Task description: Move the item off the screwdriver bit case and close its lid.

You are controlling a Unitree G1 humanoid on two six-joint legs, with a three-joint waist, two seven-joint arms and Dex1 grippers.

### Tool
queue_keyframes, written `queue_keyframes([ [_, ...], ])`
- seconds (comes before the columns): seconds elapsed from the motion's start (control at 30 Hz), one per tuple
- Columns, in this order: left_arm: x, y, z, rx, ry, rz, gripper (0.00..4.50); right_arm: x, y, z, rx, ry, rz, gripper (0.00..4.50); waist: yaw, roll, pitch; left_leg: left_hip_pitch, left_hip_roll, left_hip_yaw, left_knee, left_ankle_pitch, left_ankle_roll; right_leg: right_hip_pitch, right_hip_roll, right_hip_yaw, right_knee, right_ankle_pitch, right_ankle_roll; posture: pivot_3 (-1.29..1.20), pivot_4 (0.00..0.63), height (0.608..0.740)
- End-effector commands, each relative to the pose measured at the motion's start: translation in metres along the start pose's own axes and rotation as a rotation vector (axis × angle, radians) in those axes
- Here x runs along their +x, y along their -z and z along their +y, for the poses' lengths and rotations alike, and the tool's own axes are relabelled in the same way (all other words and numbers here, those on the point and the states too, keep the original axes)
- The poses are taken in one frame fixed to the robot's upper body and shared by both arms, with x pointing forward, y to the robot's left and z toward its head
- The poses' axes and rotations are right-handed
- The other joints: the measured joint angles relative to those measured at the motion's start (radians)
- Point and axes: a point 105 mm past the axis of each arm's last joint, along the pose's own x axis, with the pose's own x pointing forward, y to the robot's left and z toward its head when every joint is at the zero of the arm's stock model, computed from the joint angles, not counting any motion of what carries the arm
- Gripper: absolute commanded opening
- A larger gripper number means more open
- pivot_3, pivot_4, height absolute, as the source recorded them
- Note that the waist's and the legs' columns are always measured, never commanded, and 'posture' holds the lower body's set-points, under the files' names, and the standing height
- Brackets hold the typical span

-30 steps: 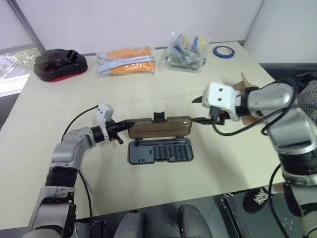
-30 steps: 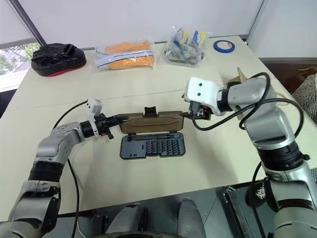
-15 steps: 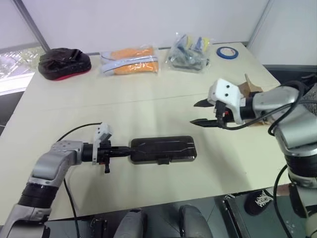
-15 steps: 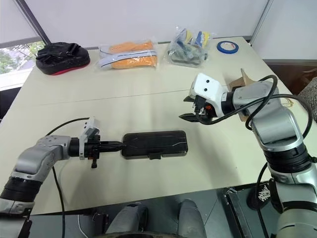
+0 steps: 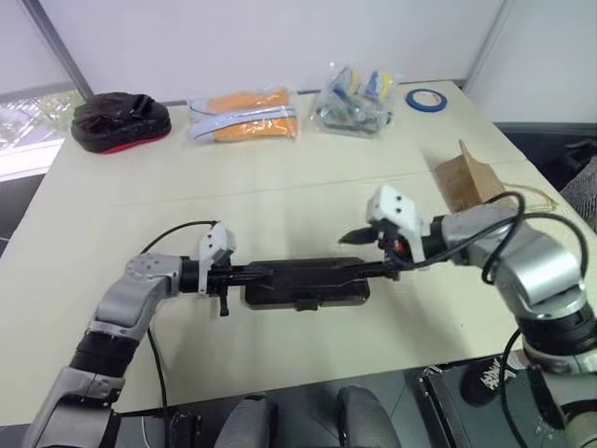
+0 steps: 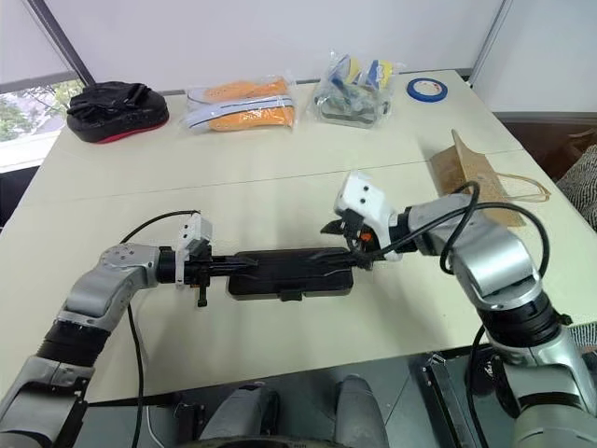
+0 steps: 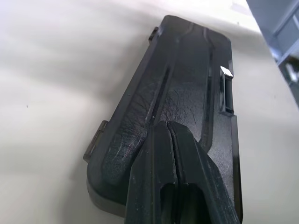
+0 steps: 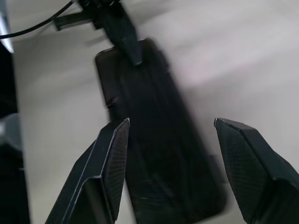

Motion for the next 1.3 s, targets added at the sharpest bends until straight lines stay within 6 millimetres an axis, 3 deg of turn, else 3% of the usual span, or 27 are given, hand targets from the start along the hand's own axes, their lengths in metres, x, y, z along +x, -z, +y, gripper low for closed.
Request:
queue_keyframes([
  [0.03, -0.004, 0.015, 0.008, -0.058, -0.010, 0.081, 0.00, -0.001, -0.011, -0.001, 0.020, -0.003, -0.056, 2.97, 0.000, 0.000, 0.000, 0.001, 0.000, 0.000, 0.000, 0.000, 0.000, 0.001, 0.000, 0.000, 0.000, 0.000, 0.000, 0.00, 0.150, 0.740],
  [0.2, -0.006, -0.026, 0.025, -0.047, -0.030, -0.018, 0.00, -0.001, -0.020, 0.005, 0.078, -0.060, -0.114, 2.97, 0.000, -0.001, 0.001, 0.000, 0.000, 0.000, 0.001, 0.000, 0.000, 0.002, 0.001, -0.001, 0.000, 0.000, 0.000, 0.00, 0.150, 0.740],
  [0.23, -0.006, -0.033, 0.027, -0.045, -0.032, -0.036, 0.00, -0.001, -0.022, 0.007, 0.088, -0.079, -0.124, 2.74, 0.000, -0.001, 0.001, 0.000, 0.000, 0.000, 0.001, 0.000, 0.000, 0.001, 0.001, -0.002, 0.000, 0.000, 0.000, 0.00, 0.150, 0.740],
  [0.3, -0.004, -0.050, 0.034, -0.037, -0.031, -0.069, 0.00, 0.000, -0.024, 0.015, 0.112, -0.133, -0.140, 2.11, -0.001, -0.002, 0.001, -0.001, 0.000, -0.001, 0.001, 0.000, 0.000, 0.001, 0.001, -0.002, 0.000, 0.000, 0.000, 0.00, 0.150, 0.740],
  [0.43, 0.004, -0.069, 0.040, -0.017, -0.009, -0.089, 0.00, 0.007, -0.021, 0.033, 0.127, -0.229, -0.127, 0.08, -0.002, -0.002, 0.001, -0.003, 0.000, -0.001, 0.002, 0.000, 0.000, 0.000, 0.000, -0.004, 0.000, 0.000, 0.000, 0.00, 0.150, 0.740],
  [0.67, 0.027, -0.074, 0.043, 0.035, 0.056, -0.054, 0.00, 0.029, -0.010, 0.056, 0.138, -0.332, -0.078, 0.03, -0.007, -0.002, 0.001, -0.002, 0.000, 0.000, 0.001, 0.000, 0.000, 0.000, 0.001, -0.004, 0.000, 0.000, 0.000, 0.00, 0.150, 0.740],
  [0.87, 0.053, -0.058, 0.046, 0.060, 0.094, 0.003, 0.00, 0.048, 0.001, 0.067, 0.181, -0.361, -0.050, 0.03, -0.002, -0.002, 0.001, -0.003, -0.001, 0.000, 0.002, 0.000, 0.000, 0.000, 0.000, -0.004, 0.000, 0.000, 0.000, 0.00, 0.150, 0.740],
  [1.1, 0.077, -0.043, 0.041, 0.064, 0.129, 0.027, 0.00, 0.070, 0.025, 0.060, 0.216, -0.262, 0.022, 0.03, -0.005, -0.002, 0.001, -0.003, -0.001, 0.000, 0.002, 0.000, 0.000, 0.000, 0.001, -0.004, 0.000, 0.000, 0.000, 0.00, 0.150, 0.740],
  [1.3, 0.081, -0.028, 0.034, 0.050, 0.147, 0.034, 0.00, 0.080, 0.044, 0.050, 0.201, -0.148, 0.090, 0.03, -0.005, -0.003, 0.000, -0.002, -0.001, 0.000, 0.002, 0.000, 0.000, 0.000, 0.000, -0.004, 0.000, 0.000, 0.000, 0.00, 0.150, 0.740],
])
